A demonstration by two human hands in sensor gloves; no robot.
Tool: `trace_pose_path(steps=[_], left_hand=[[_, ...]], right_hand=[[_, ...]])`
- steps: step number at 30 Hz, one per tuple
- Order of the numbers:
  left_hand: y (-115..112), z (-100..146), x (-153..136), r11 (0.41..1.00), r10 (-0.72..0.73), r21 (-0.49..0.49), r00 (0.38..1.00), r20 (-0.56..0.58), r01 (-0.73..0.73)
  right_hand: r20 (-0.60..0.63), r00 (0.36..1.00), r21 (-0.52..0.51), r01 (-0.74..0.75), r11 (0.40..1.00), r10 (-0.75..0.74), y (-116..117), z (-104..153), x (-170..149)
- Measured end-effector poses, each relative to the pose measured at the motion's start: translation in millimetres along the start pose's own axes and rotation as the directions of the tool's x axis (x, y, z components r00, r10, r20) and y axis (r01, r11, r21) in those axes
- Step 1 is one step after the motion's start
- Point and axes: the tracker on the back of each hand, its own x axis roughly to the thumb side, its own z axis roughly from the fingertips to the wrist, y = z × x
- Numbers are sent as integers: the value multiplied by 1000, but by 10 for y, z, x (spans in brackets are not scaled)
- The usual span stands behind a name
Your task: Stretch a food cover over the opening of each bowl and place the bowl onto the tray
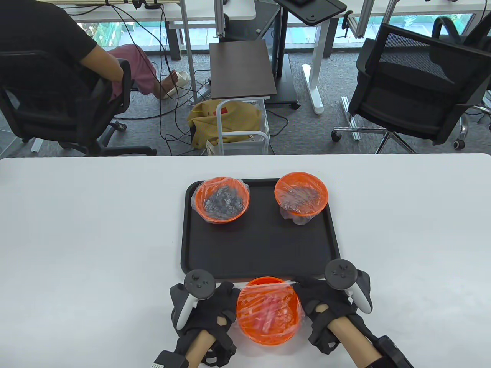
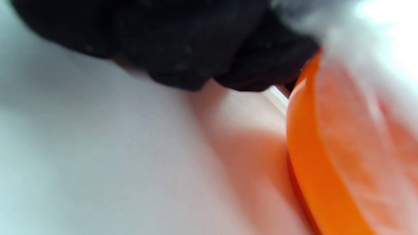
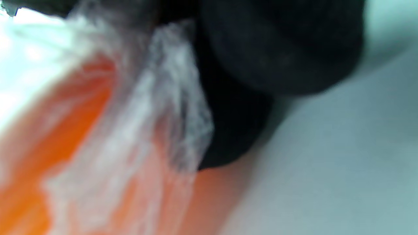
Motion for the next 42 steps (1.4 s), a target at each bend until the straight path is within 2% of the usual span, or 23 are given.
trace_pose_path(steps=[10, 19, 29, 34, 42], left_hand=[[16, -62, 46, 1000, -28, 8, 999, -34, 28], [24, -87, 86, 996, -35, 80, 997, -65, 41], [26, -102, 90, 995, -37, 95, 997, -65, 44], [39, -116, 92, 995, -38, 87, 997, -60, 44], [33, -99, 92, 990, -44, 128, 997, -70, 53]], right_hand=[[-32, 999, -9, -25, 1000, 24, 11, -56, 32], [-52, 997, -41, -60, 997, 57, 18, -76, 83], [-95, 992, -86, -97, 992, 89, 27, -64, 104], [-98, 992, -85, -86, 993, 78, 38, -82, 103], [-106, 991, -70, -86, 994, 78, 53, -63, 99]])
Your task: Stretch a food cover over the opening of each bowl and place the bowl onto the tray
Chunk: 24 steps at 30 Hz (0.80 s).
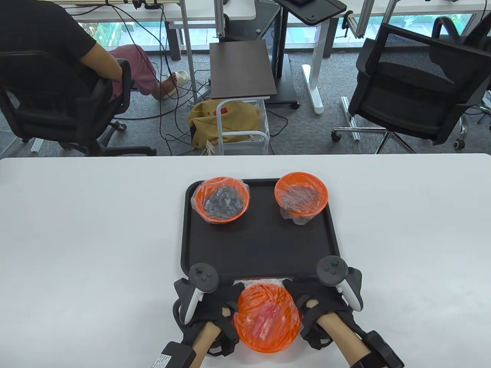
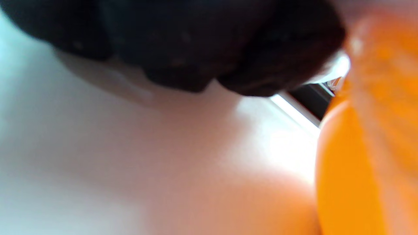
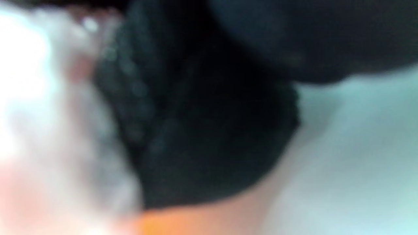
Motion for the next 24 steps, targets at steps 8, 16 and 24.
trace_pose_path(steps=[8, 16, 24], left_hand=[[3, 5, -35, 998, 42, -49, 998, 35, -41], [30, 33, -90, 993, 86, -87, 993, 85, -79], [62, 43, -119, 988, 116, -112, 986, 122, -103]], right_hand=[[-35, 999, 10, -11, 1000, 12, -23, 52, -27], [-67, 998, 41, -3, 999, 5, -81, 96, -77], [-96, 995, 84, 41, 996, -32, -155, 118, -152]])
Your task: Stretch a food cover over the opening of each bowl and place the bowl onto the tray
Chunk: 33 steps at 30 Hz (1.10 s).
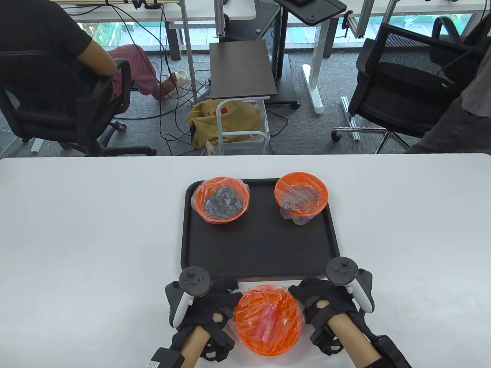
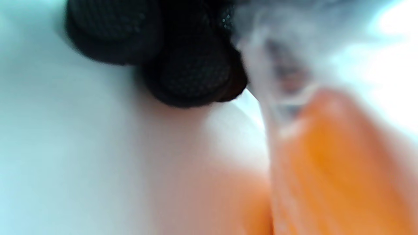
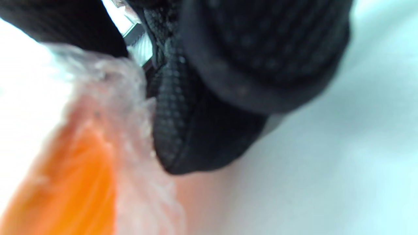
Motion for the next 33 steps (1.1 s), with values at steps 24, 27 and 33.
trace_pose_path(steps=[24, 27, 33], left_hand=[[194, 348, 226, 945, -257, 254, 947, 193, 204], [302, 401, 243, 921, -290, 323, 937, 194, 218], [409, 483, 277, 809, -480, 436, 871, 103, 395]], right_hand=[[112, 991, -168, -54, 984, 74, -98, 334, 135], [133, 987, -154, -67, 986, 88, -55, 379, 179], [155, 976, -153, -129, 980, 152, 41, 439, 256]])
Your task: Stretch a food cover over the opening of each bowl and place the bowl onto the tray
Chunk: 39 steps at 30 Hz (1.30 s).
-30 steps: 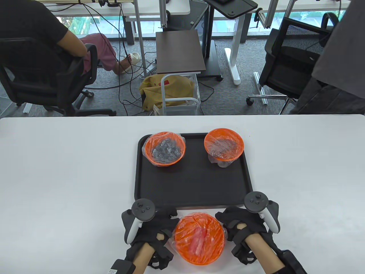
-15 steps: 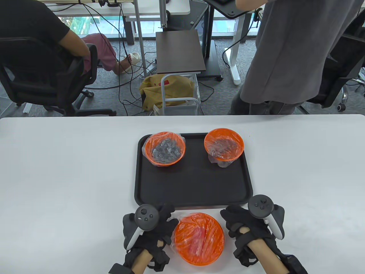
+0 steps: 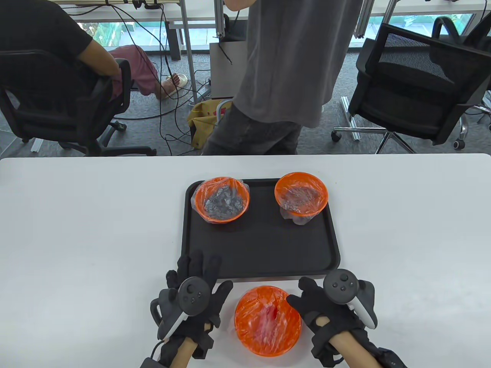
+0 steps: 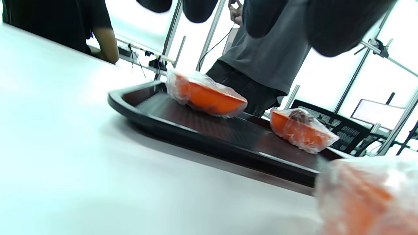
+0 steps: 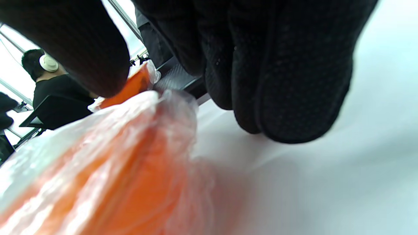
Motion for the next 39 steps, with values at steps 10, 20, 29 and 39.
trace_pose_path(steps=[10, 20, 29, 39], left_hand=[[-120, -24, 79, 975, -217, -58, 975, -58, 214], [-282, -95, 13, 961, -253, -139, 964, -86, 239], [-293, -128, -52, 965, -222, -173, 967, -122, 199], [-220, -142, -158, 977, -151, -174, 975, -165, 122]], right_hand=[[31, 999, -5, 15, 1000, -15, 79, 37, 72], [55, 997, -67, -52, 996, 56, 120, 39, 170], [83, 990, -105, -101, 989, 110, 138, 22, 241], [86, 996, -195, -13, 981, 30, -254, -173, 383]])
